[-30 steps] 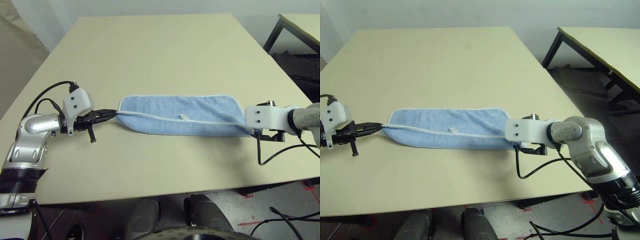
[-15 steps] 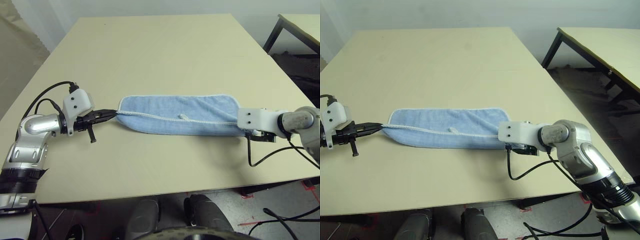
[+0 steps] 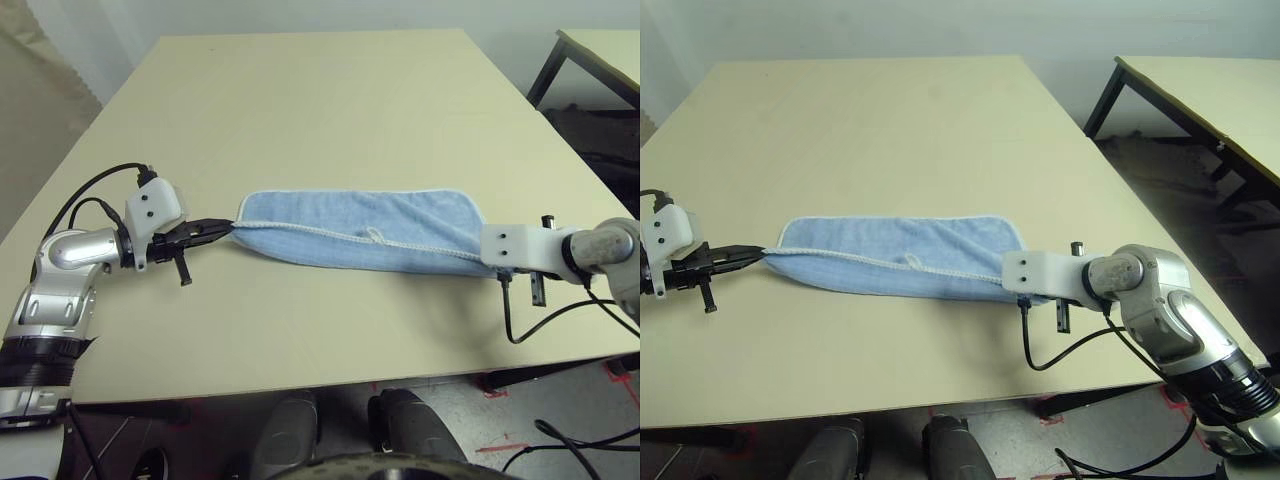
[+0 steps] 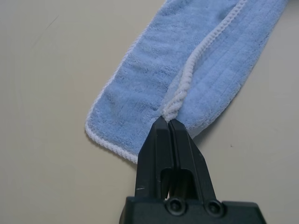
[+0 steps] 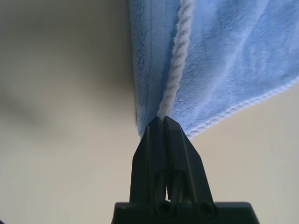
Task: Fold the towel and set it aside.
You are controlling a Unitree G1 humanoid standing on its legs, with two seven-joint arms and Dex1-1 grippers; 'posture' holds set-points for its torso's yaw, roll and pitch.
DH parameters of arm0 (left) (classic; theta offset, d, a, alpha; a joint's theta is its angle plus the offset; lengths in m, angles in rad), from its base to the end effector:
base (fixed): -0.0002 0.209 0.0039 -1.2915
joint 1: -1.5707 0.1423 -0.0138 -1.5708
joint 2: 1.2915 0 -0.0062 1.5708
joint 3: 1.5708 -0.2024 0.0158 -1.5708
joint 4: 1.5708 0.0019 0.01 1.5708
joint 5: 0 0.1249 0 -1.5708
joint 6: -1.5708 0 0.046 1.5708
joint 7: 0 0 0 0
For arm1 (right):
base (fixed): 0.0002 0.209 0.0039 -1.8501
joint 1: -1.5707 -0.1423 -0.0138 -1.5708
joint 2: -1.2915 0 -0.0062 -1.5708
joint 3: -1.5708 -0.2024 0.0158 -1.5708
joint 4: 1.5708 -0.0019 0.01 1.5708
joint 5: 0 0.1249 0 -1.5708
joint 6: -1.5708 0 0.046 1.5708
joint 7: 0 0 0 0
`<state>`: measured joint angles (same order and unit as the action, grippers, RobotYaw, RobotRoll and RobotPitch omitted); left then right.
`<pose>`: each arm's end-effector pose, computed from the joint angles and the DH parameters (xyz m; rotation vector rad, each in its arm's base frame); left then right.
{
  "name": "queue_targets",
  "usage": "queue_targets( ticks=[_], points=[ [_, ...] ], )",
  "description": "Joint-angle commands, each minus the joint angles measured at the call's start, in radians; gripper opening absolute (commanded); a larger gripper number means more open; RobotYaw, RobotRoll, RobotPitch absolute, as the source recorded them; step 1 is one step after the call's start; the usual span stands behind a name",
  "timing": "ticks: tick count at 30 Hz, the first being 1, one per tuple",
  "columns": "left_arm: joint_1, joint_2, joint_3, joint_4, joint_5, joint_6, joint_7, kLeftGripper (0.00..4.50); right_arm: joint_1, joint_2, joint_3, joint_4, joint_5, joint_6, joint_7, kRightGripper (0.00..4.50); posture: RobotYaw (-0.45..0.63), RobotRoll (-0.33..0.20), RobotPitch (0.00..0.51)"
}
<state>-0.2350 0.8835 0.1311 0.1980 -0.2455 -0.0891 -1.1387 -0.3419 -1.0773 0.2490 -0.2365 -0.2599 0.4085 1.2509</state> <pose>0.2243 0.3353 0.1523 0.6532 0.1419 -0.8988 0.2312 -0.2730 0.1836 -1.2173 0.7215 0.9829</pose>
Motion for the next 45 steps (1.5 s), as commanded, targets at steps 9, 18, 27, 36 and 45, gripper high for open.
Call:
queue_targets(
  ticks=[9, 18, 27, 36, 45],
  points=[
    [-0.117, 0.082, 0.044, 0.155, -0.059, 0.055, -0.094, 0.00, -0.109, -0.080, -0.085, 0.075, 0.099, -0.051, 0.069, 0.02, 0.06, 0.000, 0.057],
    [-0.043, 0.107, 0.038, 0.088, -0.077, 0.122, -0.136, 0.00, -0.080, -0.073, -0.088, 0.007, 0.155, -0.003, 0.075, 0.02, 0.06, 0.000, 0.052],
    [-0.032, 0.124, 0.034, 0.089, -0.054, 0.105, -0.137, 0.00, -0.066, -0.081, -0.076, 0.021, 0.149, -0.019, 0.068, 0.02, 0.07, 0.000, 0.050],
    [-0.036, 0.081, 0.002, 0.044, -0.029, 0.094, -0.084, 0.00, -0.005, 0.023, -0.005, -0.010, 0.072, -0.002, -0.046, 0.02, 0.08, 0.000, 0.051],
    [-0.079, 0.040, -0.036, 0.031, -0.005, 0.096, -0.062, 0.00, 0.007, 0.040, 0.026, -0.006, 0.040, 0.019, -0.056, 0.44, 0.07, 0.000, 0.054]
  ],
)
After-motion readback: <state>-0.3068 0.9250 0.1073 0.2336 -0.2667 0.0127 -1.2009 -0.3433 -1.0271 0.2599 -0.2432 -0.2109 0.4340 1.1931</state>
